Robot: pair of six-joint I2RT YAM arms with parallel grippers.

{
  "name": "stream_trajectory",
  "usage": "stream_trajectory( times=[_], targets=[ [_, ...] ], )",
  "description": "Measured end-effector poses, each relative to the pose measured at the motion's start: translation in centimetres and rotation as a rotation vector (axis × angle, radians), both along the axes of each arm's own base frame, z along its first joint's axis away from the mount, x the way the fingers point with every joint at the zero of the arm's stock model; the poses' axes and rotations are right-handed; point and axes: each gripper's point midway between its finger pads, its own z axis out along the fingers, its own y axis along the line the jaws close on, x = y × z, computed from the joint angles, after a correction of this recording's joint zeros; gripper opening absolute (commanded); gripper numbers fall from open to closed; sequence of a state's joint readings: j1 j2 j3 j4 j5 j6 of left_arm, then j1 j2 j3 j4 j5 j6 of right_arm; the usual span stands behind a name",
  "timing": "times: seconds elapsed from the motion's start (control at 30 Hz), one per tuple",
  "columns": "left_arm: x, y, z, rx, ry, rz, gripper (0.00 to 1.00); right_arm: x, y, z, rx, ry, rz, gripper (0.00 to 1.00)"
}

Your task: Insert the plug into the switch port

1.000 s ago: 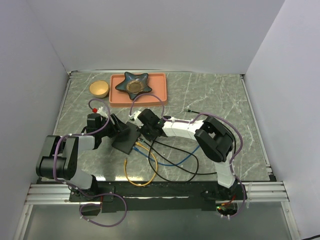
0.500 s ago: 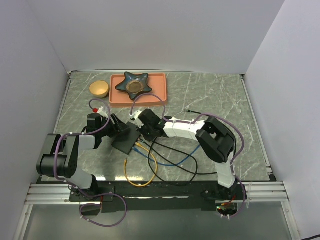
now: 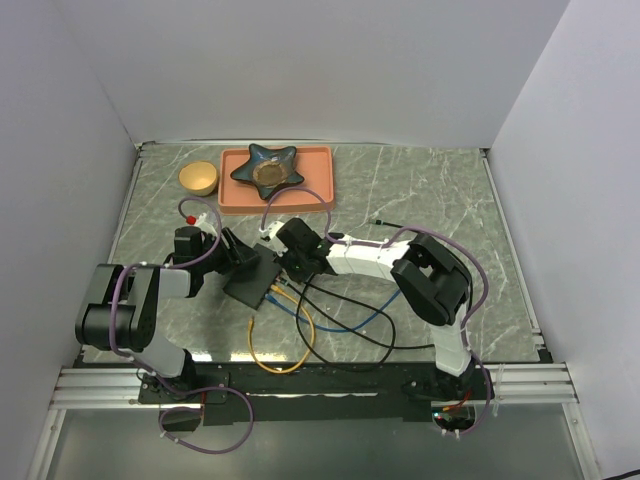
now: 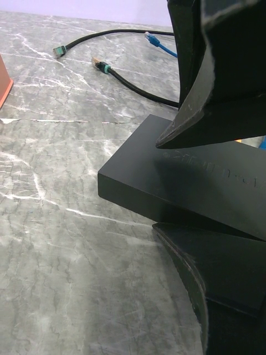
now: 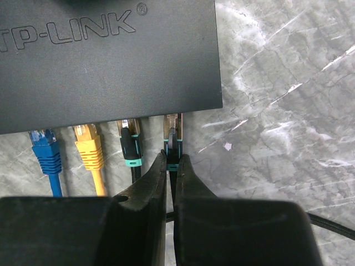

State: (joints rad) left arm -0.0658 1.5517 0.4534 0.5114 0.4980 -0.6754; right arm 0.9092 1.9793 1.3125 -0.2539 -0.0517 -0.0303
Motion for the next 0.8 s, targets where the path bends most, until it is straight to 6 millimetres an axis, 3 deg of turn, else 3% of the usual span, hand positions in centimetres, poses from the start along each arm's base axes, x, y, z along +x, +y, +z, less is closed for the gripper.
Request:
stream_trajectory(
  times=[0.57,0.8],
  targets=[
    [0.8,0.6,0.0,0.018,-0.015,0.011,0.59,1.3,1.2,1.1,-0.032,-0.011,0.033,0.00],
    [1.1,0.8,0.0,0.033,-0.026,0.018,0.57,1.7,1.5,0.5,-0.048,0.002,0.052,0.00]
  ],
)
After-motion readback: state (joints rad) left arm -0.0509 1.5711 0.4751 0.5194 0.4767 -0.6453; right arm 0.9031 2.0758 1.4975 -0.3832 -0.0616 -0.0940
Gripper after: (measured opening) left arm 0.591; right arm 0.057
